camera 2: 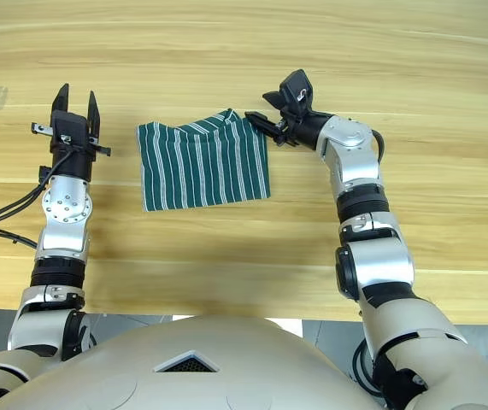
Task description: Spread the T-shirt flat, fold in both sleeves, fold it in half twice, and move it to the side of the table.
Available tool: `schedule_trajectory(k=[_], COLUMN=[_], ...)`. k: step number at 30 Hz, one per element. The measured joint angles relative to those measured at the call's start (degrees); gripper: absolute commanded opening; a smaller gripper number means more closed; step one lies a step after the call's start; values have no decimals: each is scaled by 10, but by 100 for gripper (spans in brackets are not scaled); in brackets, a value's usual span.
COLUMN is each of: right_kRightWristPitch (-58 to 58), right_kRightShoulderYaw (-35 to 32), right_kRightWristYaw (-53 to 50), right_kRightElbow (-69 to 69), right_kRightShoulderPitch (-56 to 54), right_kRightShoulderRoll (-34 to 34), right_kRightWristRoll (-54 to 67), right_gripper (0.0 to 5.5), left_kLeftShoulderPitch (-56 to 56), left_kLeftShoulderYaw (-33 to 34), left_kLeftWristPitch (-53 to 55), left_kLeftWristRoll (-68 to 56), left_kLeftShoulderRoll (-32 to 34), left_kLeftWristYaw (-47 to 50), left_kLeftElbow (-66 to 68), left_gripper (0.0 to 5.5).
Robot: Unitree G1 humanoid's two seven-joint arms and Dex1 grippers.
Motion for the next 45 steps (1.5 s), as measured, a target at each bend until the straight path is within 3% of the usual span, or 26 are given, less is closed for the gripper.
schedule_trajectory(k=[9, 12, 36, 45], right_kRightWristPitch=[-15, -26, -51, -75], right_kRightShoulderYaw=[17, 19, -16, -30], right_kRightWristYaw=[-8, -12, 15, -48], right_kRightElbow=[47, 74, 50, 114], right_kRightShoulderPitch=[-1, -3, -23, -48], right_kRightShoulderRoll=[6, 10, 14, 7], right_kRightWristRoll=[-37, -45, -42, -52], right_gripper=[38, 2, 2, 2], left_kLeftShoulderPitch=[0, 1, -1, -1], left_kLeftShoulderYaw=[-4, -4, -14, -16], left_kLeftWristPitch=[-1, -1, -14, -24], left_kLeftWristRoll=[2, 2, 11, 12], left_kLeftShoulderRoll=[-4, -6, -12, -18], left_kLeftWristYaw=[5, 6, 13, 17], left_kLeftElbow=[5, 5, 52, 61], left_gripper=[179, 179, 179, 179])
